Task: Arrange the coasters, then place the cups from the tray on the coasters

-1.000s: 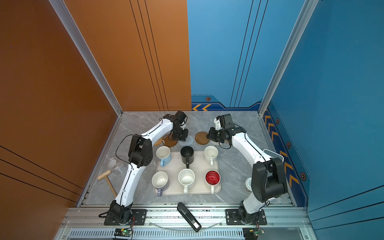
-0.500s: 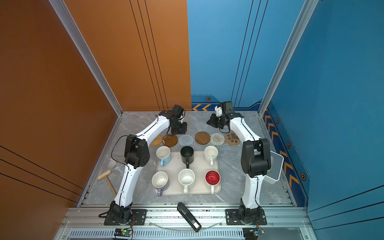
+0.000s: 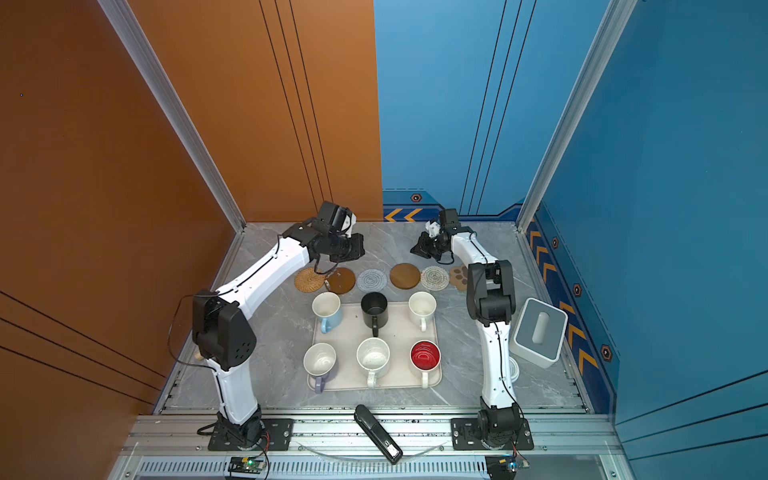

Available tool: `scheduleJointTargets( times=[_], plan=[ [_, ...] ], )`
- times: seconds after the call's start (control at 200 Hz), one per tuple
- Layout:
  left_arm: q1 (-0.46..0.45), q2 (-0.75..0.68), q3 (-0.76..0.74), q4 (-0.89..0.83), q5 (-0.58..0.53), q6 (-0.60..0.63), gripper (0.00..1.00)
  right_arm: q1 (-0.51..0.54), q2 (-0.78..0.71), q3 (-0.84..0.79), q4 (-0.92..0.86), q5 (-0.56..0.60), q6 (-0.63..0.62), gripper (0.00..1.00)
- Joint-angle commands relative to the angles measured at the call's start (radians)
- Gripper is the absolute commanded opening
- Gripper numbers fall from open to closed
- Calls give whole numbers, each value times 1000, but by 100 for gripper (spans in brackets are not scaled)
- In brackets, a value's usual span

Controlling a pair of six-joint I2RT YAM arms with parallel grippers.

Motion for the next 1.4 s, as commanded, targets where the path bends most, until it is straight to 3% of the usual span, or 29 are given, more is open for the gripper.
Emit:
scheduleJointTargets(
  times=[0.0,0.436,1.397],
  plan=[
    [-29,-51,-52,46,-17,-19,0,-12,33,25,-23,-22,-7,0],
    [-61,-194,-173,88,-64,-39,0,-17,82,0,-21,-16,-28,0],
    [-71,-234,-214,107,-80,-32,0,24,44,-116,-21,-31,-59,0]
  ],
)
